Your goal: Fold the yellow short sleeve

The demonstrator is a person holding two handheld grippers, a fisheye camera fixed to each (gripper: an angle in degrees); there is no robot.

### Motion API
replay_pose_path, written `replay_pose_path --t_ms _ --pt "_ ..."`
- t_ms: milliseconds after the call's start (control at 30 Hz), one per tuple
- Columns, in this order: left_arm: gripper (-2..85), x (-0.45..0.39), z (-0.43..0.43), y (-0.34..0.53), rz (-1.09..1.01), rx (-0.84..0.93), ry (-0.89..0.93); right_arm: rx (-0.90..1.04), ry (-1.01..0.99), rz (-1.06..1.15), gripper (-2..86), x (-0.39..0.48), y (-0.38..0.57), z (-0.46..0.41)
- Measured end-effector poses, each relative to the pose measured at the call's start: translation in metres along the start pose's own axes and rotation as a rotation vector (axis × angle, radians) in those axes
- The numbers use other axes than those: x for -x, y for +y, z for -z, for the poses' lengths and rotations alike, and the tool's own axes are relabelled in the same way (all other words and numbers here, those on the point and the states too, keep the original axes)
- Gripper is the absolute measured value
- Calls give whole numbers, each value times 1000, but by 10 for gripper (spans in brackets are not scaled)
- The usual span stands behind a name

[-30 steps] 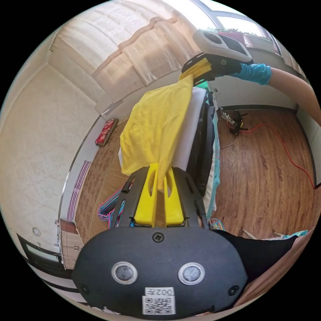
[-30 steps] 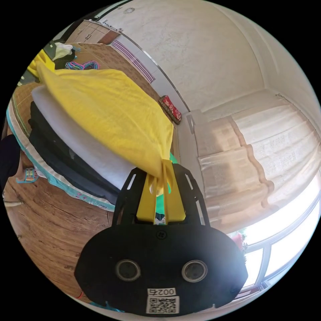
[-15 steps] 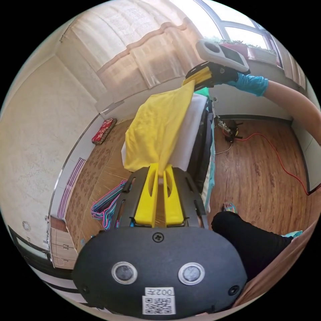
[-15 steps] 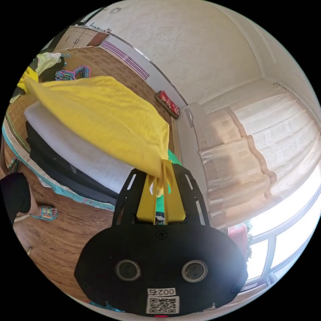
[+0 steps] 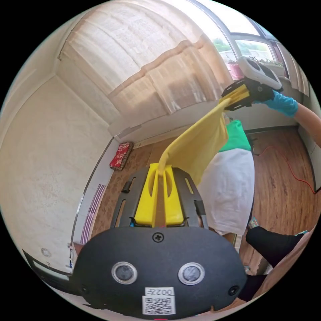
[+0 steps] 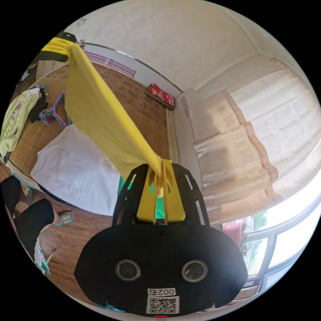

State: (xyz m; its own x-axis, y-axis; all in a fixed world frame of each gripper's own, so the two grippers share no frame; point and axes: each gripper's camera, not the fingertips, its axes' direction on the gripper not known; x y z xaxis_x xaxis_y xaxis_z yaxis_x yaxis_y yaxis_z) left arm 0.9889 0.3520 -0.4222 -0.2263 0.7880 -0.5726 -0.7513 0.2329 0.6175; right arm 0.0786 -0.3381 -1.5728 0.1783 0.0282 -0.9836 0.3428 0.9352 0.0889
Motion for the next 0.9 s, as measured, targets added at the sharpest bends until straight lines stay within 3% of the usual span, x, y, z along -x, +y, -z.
replay_pose_path --t_ms 267,533,733,900 --pt "-9 -2 -72 -167 -237 9 74 187 -110 -90 -5 -149 36 -25" --pt "-8 -32 -148 -289 -301 -165 12 238 85 -383 -5 -234 96 -74" --pt "-8 -64 -229 -267 -479 -195 88 231 -136 -508 -4 -177 144 -122" --pt "-8 -105 -318 -196 -736 15 282 382 -326 -381 -1 -80 169 -176"
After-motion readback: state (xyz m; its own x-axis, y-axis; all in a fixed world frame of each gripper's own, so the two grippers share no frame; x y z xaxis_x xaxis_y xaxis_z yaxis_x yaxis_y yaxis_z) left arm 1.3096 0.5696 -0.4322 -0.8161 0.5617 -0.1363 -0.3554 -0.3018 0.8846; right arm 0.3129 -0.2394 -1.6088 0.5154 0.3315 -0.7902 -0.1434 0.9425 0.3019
